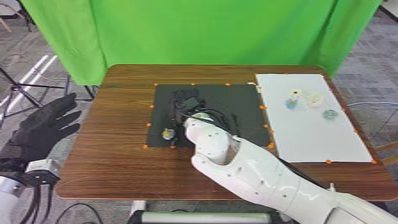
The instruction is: Arrange flowers
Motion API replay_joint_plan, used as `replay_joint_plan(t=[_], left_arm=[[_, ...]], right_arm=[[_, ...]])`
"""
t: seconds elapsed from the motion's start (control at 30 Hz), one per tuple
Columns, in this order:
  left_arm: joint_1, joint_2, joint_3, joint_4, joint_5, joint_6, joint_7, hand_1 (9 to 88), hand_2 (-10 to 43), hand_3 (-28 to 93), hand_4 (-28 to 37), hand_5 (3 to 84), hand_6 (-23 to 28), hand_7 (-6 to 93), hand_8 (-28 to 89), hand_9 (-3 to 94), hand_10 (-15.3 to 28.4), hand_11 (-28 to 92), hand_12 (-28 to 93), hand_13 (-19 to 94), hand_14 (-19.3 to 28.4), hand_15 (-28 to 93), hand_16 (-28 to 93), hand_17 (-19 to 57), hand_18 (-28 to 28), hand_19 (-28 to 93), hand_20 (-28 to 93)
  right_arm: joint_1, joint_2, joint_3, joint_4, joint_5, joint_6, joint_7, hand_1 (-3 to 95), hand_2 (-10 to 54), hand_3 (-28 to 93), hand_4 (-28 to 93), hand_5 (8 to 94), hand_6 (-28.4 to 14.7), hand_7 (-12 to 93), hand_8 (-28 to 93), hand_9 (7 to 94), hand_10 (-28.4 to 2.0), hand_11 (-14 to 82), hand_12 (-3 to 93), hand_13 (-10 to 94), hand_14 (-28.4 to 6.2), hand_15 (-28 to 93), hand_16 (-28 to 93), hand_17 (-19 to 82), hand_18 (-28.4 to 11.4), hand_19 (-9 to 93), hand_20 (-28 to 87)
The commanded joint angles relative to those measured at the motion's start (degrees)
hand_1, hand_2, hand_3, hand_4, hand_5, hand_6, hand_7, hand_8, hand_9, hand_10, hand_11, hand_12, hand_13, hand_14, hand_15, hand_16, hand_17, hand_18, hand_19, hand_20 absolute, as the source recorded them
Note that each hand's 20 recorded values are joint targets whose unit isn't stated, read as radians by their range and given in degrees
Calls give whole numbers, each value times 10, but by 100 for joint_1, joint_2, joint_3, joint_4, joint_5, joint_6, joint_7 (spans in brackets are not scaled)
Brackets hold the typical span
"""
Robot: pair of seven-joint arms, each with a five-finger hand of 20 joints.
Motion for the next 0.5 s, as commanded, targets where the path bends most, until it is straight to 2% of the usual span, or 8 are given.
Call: replay_joint_plan(t=[0.03,0.1,0.17,0.2,0.3,0.37,0.43,0.5], left_arm=[[331,-353,-168,-126,25,2,195,229,-59,688,-282,237,16,182,-92,186,90,99,199,143,119,133,77,-119,189,354,103],[404,-440,-202,-173,32,21,231,228,-59,688,-282,237,15,183,-92,186,90,99,199,142,120,133,76,-119,188,353,102],[460,-501,-244,-196,46,7,247,229,-59,688,-282,238,15,183,-92,186,90,99,199,142,120,133,76,-119,189,354,103],[490,-525,-264,-209,49,9,249,229,-59,688,-282,238,15,183,-92,186,90,99,199,142,120,133,76,-119,189,354,103],[601,-632,-310,-257,60,48,307,229,-58,687,-283,238,15,184,-93,186,90,99,198,142,120,133,76,-119,189,354,102],[626,-641,-335,-259,35,58,295,229,-58,687,-283,238,15,184,-93,186,90,99,197,143,120,133,76,-119,188,354,103],[702,-615,-371,-271,-1,98,358,228,-59,689,-282,238,15,185,-93,186,90,100,198,143,120,134,76,-118,188,353,102],[685,-609,-389,-268,15,74,351,228,-59,688,-283,239,15,185,-93,187,90,100,198,144,122,134,76,-118,188,353,102]], right_arm=[[-88,466,510,-835,-138,-349,266,304,-95,855,-282,449,3,227,-135,586,-127,256,243,638,-43,506,284,187,-212,737,535],[-222,866,876,-1102,44,-332,201,276,-95,854,-283,404,-12,212,-121,510,-145,283,258,578,-62,549,265,165,-218,738,543],[-384,1305,1239,-1319,171,-547,344,272,-95,854,-283,392,-17,207,-117,485,-148,278,258,555,-70,559,258,159,-219,737,543],[-485,1550,1402,-1395,255,-521,418,266,-95,857,-282,353,-31,194,-107,425,-160,245,254,476,-93,547,220,130,-214,725,540],[-933,2235,2017,-1676,443,-499,679,265,-95,866,-282,290,-46,174,-93,332,-176,153,243,368,-125,404,180,72,-211,638,466],[-1294,2609,2414,-1723,318,-415,807,268,-95,867,-281,281,-49,170,-91,311,-176,129,241,326,-141,306,196,38,-216,580,389],[-1563,2948,2709,-1761,375,-382,989,268,-95,868,-278,280,-50,170,-91,307,-176,123,240,314,-147,273,200,31,-217,565,365],[-1890,3198,3062,-1812,408,-407,1161,268,-95,868,-277,280,-50,170,-91,305,-176,120,242,311,-150,240,230,25,-220,566,332]])
